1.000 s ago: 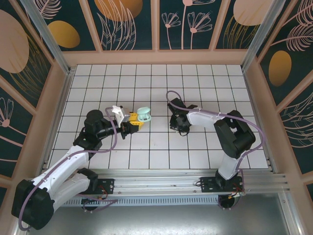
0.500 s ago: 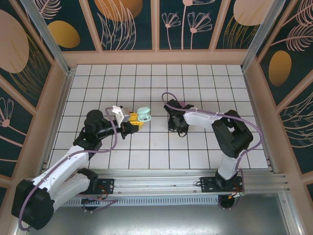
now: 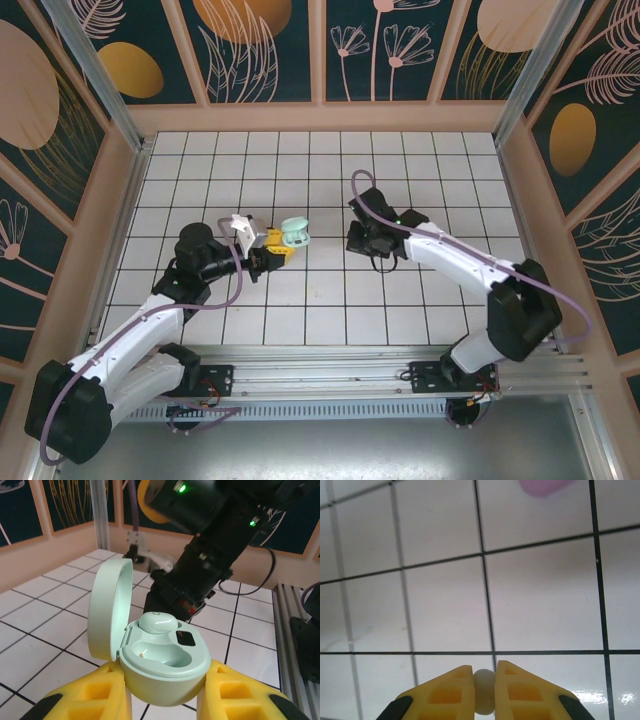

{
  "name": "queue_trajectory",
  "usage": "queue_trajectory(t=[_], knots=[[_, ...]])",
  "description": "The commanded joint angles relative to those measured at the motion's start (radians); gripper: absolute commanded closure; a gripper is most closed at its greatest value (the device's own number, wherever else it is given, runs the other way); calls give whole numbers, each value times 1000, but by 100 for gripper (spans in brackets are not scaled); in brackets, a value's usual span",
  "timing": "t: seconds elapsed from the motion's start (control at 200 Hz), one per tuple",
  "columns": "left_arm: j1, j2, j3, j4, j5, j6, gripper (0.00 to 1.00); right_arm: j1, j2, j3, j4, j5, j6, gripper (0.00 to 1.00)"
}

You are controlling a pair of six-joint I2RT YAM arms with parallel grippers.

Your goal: Insert wireless bluetooth earbuds into charging case

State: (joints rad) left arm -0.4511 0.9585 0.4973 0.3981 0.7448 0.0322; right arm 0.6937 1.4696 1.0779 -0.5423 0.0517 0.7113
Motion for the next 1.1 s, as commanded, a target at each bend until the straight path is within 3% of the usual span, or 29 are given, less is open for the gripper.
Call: queue_trajectory(t=[0.0, 0.365, 0.661, 1.096], knots=[[-3, 6, 9, 83, -13, -1, 93, 29, -76, 26, 3, -23, -19, 93], [-3, 25, -3, 133, -41, -1, 93, 160, -224, 103, 153, -122, -74, 96], [-3, 52, 18, 134, -36, -2, 93, 196, -273, 121, 212, -199, -176, 99], [-3, 37, 23, 134, -27, -11, 93, 293, -152, 193, 275, -282, -276, 100]])
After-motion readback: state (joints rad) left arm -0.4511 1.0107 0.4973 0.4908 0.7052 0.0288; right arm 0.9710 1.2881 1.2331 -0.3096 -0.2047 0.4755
